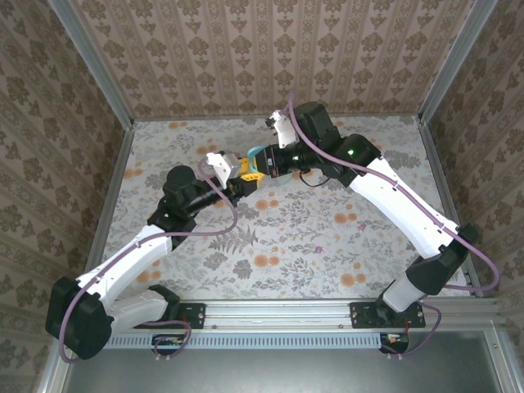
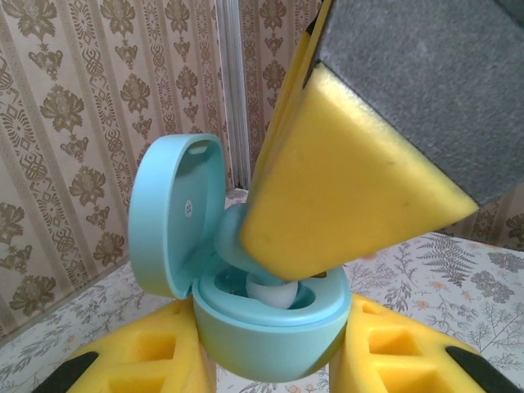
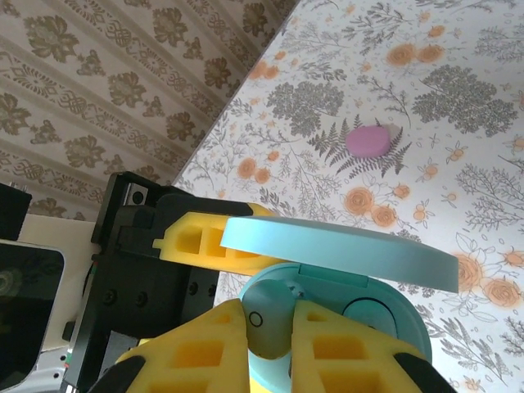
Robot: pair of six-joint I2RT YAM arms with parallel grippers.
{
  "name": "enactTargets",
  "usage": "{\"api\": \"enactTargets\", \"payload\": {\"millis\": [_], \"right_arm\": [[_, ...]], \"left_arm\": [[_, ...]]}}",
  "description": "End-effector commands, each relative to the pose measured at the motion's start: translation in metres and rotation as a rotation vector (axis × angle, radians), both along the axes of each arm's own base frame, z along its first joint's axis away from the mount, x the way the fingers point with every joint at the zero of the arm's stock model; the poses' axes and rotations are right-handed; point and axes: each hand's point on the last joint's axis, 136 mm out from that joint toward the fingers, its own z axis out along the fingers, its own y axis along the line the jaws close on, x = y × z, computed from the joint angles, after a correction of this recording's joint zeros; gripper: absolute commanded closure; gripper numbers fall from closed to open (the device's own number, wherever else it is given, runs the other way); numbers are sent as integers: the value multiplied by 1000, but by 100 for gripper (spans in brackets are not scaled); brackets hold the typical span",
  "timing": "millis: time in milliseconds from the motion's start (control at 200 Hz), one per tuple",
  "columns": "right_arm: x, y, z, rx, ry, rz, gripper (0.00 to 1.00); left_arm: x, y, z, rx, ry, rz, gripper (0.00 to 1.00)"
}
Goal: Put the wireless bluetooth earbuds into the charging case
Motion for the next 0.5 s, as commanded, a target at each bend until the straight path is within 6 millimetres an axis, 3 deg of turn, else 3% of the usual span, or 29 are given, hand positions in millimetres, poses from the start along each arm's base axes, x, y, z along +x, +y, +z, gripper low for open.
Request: {"api": "enactTargets", "payload": {"millis": [0,495], "right_arm": [[-1,-3,-5,-58,4,-6,83],[-10,5,1,-51,14,41,82]], "left_arm": [[-6,1,13,-22,-52,-5,69],[-6,0,13,-22,-50,-7,69]]}}
